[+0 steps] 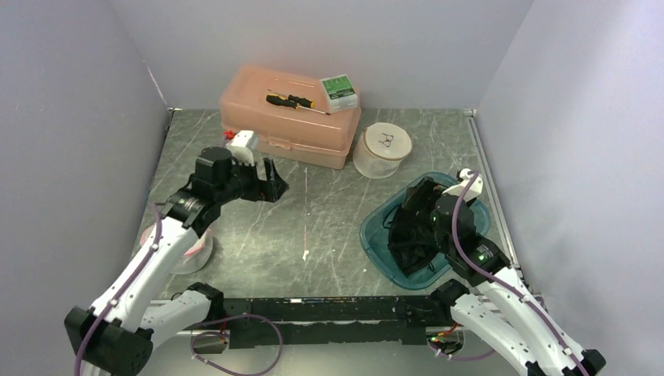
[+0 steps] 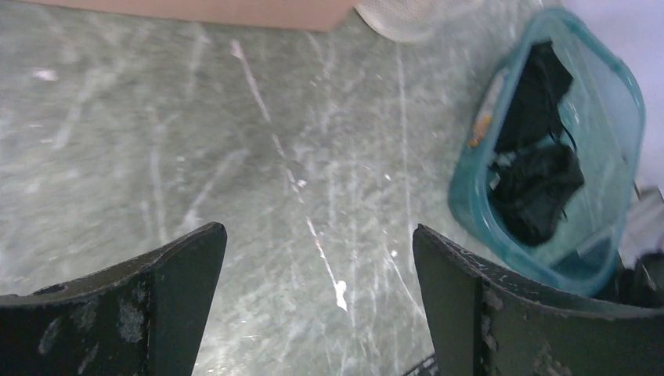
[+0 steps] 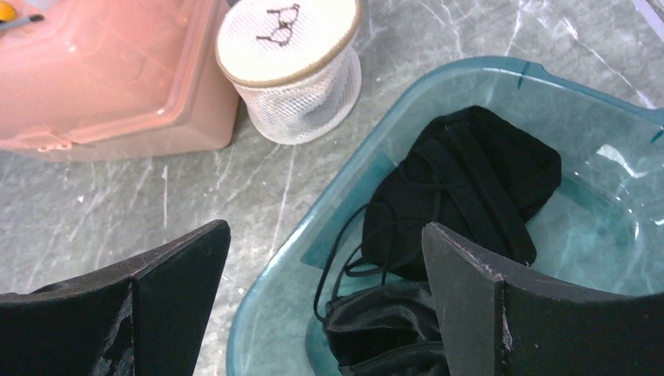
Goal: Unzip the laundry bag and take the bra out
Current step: Move the bin to the center of the board.
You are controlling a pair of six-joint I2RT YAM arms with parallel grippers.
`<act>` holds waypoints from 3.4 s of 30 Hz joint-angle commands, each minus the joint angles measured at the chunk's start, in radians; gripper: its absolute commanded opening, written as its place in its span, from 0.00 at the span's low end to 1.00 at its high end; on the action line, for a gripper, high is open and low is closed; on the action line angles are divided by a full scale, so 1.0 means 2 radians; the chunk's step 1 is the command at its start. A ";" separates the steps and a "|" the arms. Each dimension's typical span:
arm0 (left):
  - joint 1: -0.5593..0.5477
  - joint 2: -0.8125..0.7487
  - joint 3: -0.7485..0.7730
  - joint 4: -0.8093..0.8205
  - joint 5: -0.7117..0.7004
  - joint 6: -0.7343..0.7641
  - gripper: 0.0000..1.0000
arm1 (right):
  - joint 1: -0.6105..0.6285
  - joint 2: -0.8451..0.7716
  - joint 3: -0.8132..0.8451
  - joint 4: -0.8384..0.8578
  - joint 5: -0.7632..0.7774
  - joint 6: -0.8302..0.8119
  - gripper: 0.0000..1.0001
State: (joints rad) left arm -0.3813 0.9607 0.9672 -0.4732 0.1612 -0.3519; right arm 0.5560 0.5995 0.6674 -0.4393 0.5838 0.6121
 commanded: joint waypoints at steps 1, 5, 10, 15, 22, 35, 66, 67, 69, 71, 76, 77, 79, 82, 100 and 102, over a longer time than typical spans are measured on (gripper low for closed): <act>-0.031 0.055 0.023 0.019 0.119 0.021 0.95 | 0.000 -0.025 -0.020 -0.014 -0.008 0.013 0.97; -0.133 0.125 0.061 -0.002 0.097 0.021 0.95 | 0.000 -0.040 -0.030 -0.018 -0.013 0.018 0.97; -0.249 0.219 0.119 0.013 0.043 0.042 0.95 | 0.000 -0.054 -0.040 -0.007 -0.056 0.010 0.96; -0.279 0.326 0.185 0.011 0.038 0.115 0.83 | 0.000 -0.064 -0.026 -0.008 -0.140 -0.009 0.96; -0.275 0.438 0.251 0.028 0.071 0.129 0.83 | 0.000 -0.106 -0.025 -0.056 -0.135 0.006 0.95; -0.271 0.507 0.254 0.132 0.121 0.085 0.66 | 0.000 -0.147 -0.020 -0.073 -0.160 0.014 0.94; -0.300 0.562 0.316 0.283 -0.151 -0.194 0.03 | 0.000 -0.209 0.074 -0.132 -0.061 0.029 0.95; -0.300 0.565 0.313 0.295 -0.163 -0.211 0.03 | 0.000 -0.211 0.073 -0.133 -0.055 0.031 0.95; -0.300 0.580 0.327 0.304 -0.175 -0.234 0.03 | 0.000 -0.216 0.072 -0.135 -0.047 0.036 0.95; -0.303 0.602 0.365 0.295 -0.181 -0.251 0.03 | 0.000 -0.218 0.070 -0.139 -0.042 0.041 0.95; -0.311 0.649 0.423 0.285 -0.220 -0.300 0.03 | 0.000 -0.224 0.066 -0.144 -0.032 0.053 0.95; -0.312 0.658 0.431 0.285 -0.224 -0.303 0.03 | 0.000 -0.224 0.066 -0.143 -0.032 0.054 0.95; -0.314 0.672 0.449 0.277 -0.231 -0.311 0.03 | 0.000 -0.224 0.067 -0.144 -0.031 0.054 0.96; -0.316 0.679 0.460 0.267 -0.226 -0.304 0.11 | 0.000 -0.221 0.070 -0.148 -0.031 0.053 0.96; -0.330 0.325 0.254 0.037 -0.267 -0.176 0.95 | 0.000 -0.069 0.103 -0.043 -0.075 0.022 0.99; -0.329 0.259 0.210 0.005 -0.308 -0.146 0.95 | 0.000 -0.025 0.093 -0.002 -0.088 0.039 0.97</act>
State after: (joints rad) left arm -1.0355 1.7077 1.5028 -0.2573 -0.3008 -0.7773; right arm 0.5552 0.4011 0.8745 -0.6430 0.4816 0.6621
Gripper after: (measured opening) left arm 0.946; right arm 0.987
